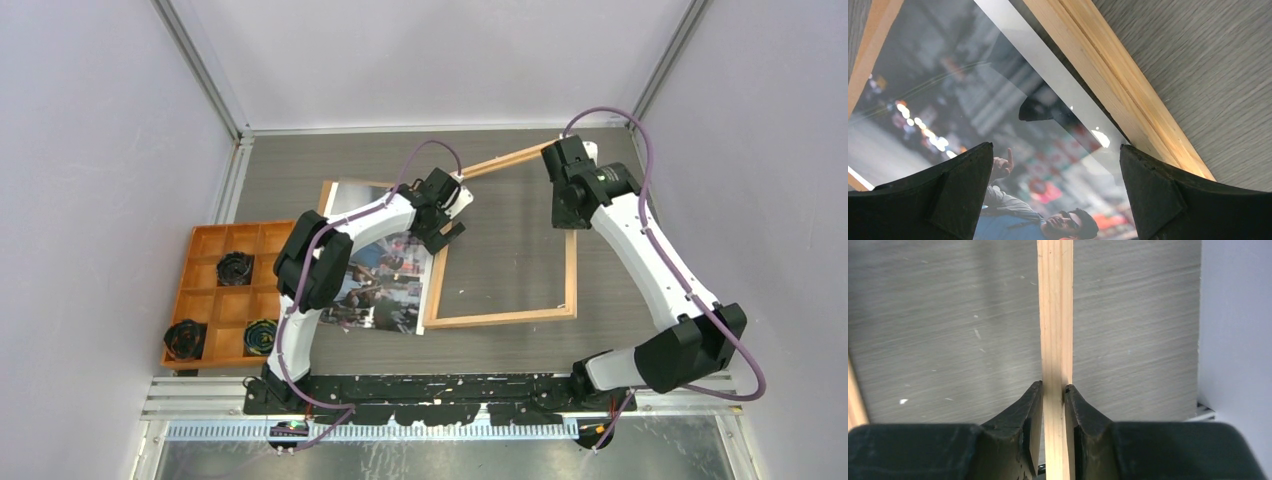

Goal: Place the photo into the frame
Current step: Turn over the photo frame at the center of the board.

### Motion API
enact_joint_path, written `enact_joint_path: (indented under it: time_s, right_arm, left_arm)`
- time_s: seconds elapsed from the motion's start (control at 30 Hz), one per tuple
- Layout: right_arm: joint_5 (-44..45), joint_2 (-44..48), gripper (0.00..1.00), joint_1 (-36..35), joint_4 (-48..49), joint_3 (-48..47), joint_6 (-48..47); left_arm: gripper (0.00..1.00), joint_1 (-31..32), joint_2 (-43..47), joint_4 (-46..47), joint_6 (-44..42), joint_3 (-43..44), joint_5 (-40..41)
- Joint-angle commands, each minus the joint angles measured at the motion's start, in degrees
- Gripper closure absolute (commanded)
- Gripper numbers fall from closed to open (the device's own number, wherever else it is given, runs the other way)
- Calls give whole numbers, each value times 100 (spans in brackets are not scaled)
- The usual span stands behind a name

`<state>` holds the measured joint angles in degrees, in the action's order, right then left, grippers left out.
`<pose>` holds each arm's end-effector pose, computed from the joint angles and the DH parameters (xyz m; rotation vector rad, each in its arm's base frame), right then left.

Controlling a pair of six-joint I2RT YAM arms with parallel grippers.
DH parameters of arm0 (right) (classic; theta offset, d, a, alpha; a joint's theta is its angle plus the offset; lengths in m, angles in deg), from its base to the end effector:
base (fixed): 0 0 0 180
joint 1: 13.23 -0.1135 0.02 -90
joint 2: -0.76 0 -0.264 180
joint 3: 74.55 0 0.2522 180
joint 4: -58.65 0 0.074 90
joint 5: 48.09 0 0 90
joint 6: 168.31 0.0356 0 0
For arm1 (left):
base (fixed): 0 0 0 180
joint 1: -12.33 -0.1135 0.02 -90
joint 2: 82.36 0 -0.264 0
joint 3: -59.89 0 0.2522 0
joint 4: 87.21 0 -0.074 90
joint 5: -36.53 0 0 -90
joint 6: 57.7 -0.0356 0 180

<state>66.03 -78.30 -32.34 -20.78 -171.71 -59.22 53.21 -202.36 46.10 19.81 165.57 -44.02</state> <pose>0.2511 0.0716 0.3576 0.1372 2.5213 -0.2982 0.3435 -0.2896 0.1843 1.1230 2.3586 0.0437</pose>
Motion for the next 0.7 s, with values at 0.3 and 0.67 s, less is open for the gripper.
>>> enact_joint_path:
  time_s: [0.3,0.67]
  right_arm:
    - [779,-720,99,-57,820,851,125]
    - [1232,-1891,99,-58,1729,1080,332]
  left_arm:
    - [0,34,-12,243,-138,-217,-276]
    - [0,34,68,430,-239,-526,-266]
